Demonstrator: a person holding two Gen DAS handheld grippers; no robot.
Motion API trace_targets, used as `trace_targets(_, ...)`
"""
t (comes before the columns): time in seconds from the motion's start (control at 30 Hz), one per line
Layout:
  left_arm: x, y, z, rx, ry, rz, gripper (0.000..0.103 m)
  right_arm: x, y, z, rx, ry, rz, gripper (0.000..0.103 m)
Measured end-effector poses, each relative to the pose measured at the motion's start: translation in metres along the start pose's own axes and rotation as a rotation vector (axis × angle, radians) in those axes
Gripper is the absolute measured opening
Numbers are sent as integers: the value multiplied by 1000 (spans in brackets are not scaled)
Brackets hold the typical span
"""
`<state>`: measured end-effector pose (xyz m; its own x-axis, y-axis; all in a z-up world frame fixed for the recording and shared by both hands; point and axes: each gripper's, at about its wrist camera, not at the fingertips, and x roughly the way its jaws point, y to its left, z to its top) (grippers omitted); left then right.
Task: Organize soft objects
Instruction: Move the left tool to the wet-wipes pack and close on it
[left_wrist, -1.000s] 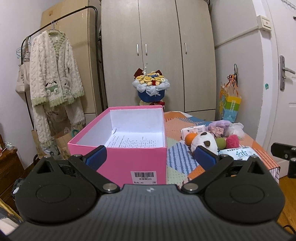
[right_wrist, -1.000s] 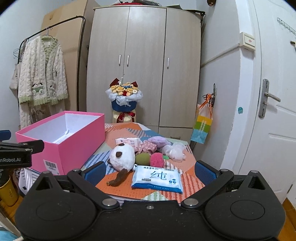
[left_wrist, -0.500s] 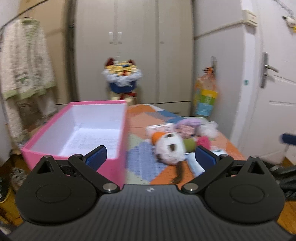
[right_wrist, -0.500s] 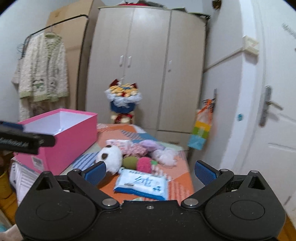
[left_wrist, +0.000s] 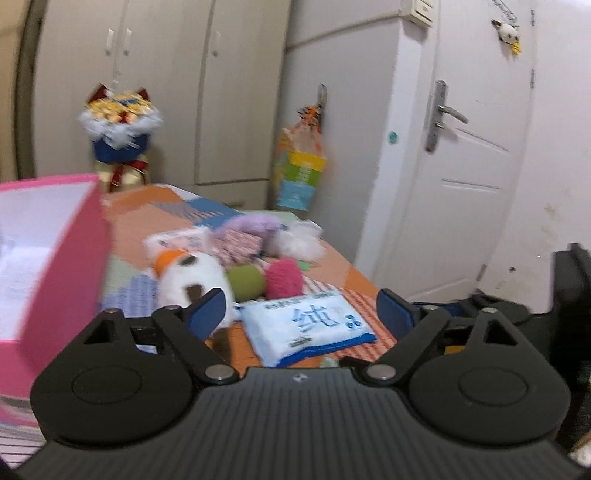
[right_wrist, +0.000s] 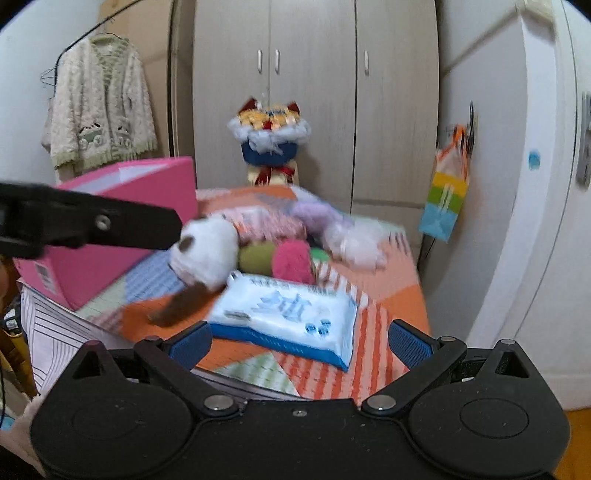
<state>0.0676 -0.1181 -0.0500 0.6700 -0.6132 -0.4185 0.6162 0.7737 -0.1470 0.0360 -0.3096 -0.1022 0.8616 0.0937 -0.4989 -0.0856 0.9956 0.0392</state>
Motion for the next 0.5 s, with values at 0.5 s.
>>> trace_targets(0.5, 83, 28, -10, -133, 262, -27, 72, 52, -15, -6, -37, 4, 126, 103)
